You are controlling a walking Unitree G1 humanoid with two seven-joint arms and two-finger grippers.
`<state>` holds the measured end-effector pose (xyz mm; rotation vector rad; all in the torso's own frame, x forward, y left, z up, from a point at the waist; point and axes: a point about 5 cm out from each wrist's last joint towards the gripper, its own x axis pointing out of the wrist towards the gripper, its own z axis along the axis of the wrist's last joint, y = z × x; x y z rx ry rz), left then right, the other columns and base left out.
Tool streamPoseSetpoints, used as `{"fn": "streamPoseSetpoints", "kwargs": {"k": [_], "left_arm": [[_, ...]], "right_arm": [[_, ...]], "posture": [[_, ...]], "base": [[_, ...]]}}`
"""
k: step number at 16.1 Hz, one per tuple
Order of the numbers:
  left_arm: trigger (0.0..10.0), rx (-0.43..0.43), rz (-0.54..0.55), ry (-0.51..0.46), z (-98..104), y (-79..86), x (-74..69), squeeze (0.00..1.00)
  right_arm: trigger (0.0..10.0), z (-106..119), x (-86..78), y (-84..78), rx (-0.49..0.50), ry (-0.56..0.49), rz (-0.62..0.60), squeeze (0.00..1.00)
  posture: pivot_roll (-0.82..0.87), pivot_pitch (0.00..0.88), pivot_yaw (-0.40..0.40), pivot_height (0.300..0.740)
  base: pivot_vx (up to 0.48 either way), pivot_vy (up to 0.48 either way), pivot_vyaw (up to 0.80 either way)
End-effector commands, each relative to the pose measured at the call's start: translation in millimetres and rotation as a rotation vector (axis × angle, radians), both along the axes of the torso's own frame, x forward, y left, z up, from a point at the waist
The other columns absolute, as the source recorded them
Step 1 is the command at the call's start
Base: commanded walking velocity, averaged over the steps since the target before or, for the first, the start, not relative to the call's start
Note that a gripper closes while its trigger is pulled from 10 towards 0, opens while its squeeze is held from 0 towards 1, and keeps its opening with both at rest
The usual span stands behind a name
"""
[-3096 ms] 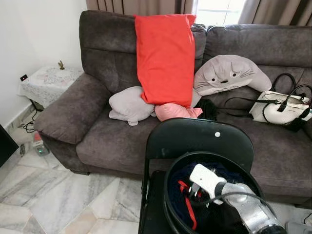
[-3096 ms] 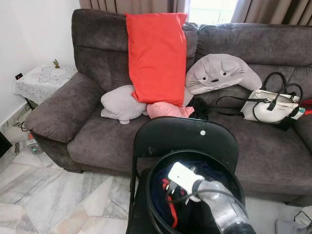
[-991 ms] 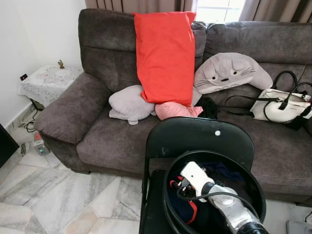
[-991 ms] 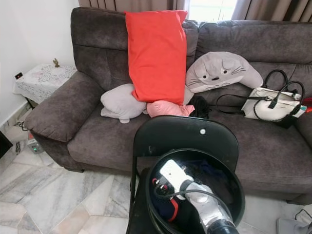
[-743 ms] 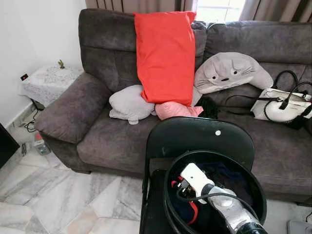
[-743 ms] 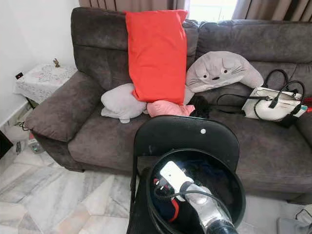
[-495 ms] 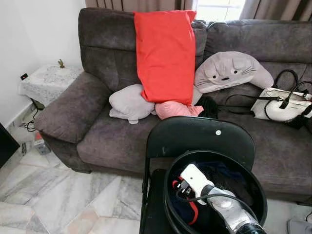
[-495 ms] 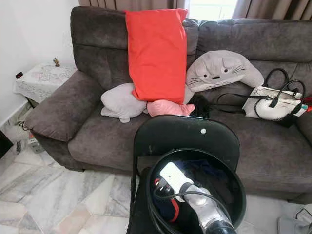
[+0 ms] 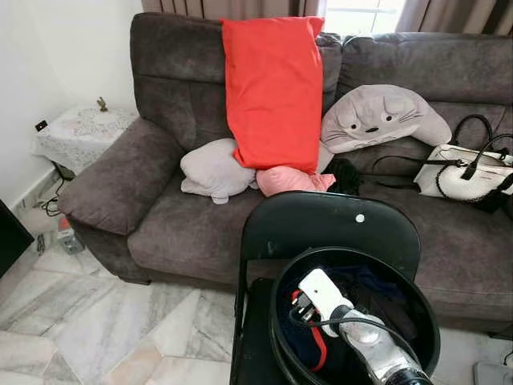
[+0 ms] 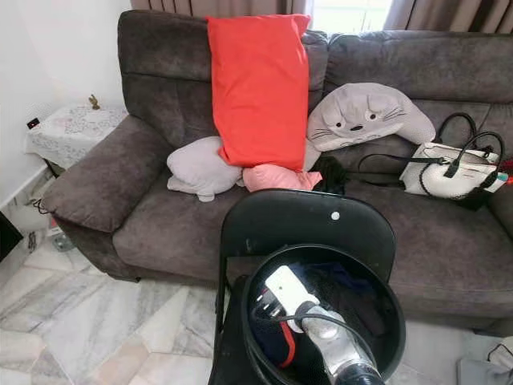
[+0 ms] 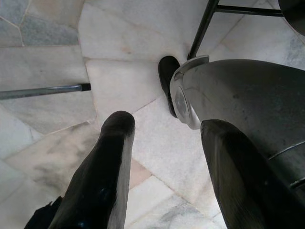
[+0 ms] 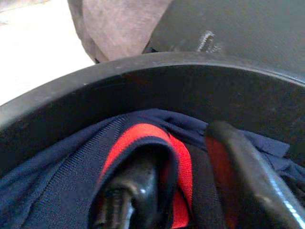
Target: Hang hanger
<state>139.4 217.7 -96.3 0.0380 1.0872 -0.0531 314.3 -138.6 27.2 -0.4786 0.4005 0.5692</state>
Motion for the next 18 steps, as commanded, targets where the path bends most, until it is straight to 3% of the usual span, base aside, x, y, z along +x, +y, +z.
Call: {"fn": "streamPoseSetpoints", "kwargs": {"k": [1, 9, 11, 13, 15, 18], "left_arm": [[10.0, 0.012, -0.019, 0.021, -0.9, 3.6, -4.4, 0.00], [10.0, 0.012, -0.024, 0.024, -0.9, 3.4, -4.5, 0.00], [10.0, 0.012, -0.026, 0.023, -1.0, 3.2, -4.5, 0.00], [10.0, 0.012, -0.025, 0.022, -1.1, 2.9, -4.6, 0.00], [10.0, 0.011, -0.032, 0.023, -1.1, 2.1, -4.4, 0.00], [10.0, 0.006, -0.029, 0.019, -1.1, 0.8, -3.7, 0.00]], "right_arm": [[0.0, 0.8, 1.7, -0.5, 0.024, 0.002, -0.034, 0.00], [0.0, 11.6, 7.3, 5.1, 0.080, -0.078, -0.092, 0.00], [0.0, 28.7, 14.2, 2.4, 0.104, -0.201, -0.159, 0.00], [0.0, 64.3, 19.5, 0.7, 0.181, -0.386, -0.202, 0.00], [0.0, 98.2, 13.9, 3.1, 0.241, -0.519, -0.199, 0.00], [0.0, 120.7, -1.5, 6.6, 0.278, -0.580, -0.177, 0.00]], "posture": [[0.02, 0.067, 0.042, 0.740], [0.02, 0.062, 0.038, 0.740], [0.02, 0.053, 0.036, 0.740], [0.01, 0.045, 0.035, 0.740], [0.00, 0.034, 0.030, 0.740], [-0.01, 0.028, 0.024, 0.740]], "base": [[0.000, 0.000, 0.00], [0.000, 0.000, 0.00], [0.000, 0.000, 0.00], [0.000, 0.000, 0.00], [0.000, 0.000, 0.00], [0.000, 0.000, 0.00]]}}
